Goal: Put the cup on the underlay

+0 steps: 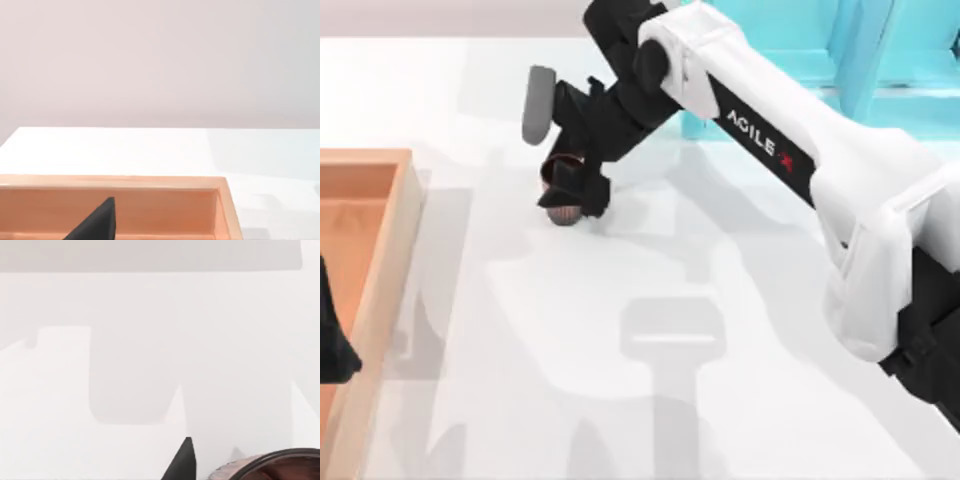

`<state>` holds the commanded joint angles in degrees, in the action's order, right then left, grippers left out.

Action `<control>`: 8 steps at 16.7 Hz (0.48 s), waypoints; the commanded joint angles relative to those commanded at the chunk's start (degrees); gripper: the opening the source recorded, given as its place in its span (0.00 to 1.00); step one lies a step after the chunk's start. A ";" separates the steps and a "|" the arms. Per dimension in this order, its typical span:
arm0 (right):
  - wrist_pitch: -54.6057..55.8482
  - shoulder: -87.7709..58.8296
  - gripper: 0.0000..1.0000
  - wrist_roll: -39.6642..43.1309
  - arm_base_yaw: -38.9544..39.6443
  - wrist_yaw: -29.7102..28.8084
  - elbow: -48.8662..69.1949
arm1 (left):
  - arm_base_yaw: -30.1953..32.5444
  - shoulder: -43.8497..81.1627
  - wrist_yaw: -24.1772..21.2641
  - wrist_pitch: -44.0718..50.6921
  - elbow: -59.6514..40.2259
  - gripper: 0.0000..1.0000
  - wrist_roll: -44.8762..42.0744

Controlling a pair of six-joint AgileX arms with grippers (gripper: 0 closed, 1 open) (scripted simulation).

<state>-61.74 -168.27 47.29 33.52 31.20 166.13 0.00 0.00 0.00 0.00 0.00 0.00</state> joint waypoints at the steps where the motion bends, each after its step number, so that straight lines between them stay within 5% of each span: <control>1: 0.00 0.00 0.00 0.00 0.00 0.00 0.00 | 0.00 0.00 0.00 0.00 0.00 1.00 0.00; 8: 1.87 8.33 0.00 -3.09 -0.83 -3.24 -8.89 | 0.00 0.00 0.00 0.00 0.00 1.00 0.00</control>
<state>-59.87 -159.94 44.20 32.68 27.96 157.23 0.00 0.00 0.00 0.00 0.00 0.00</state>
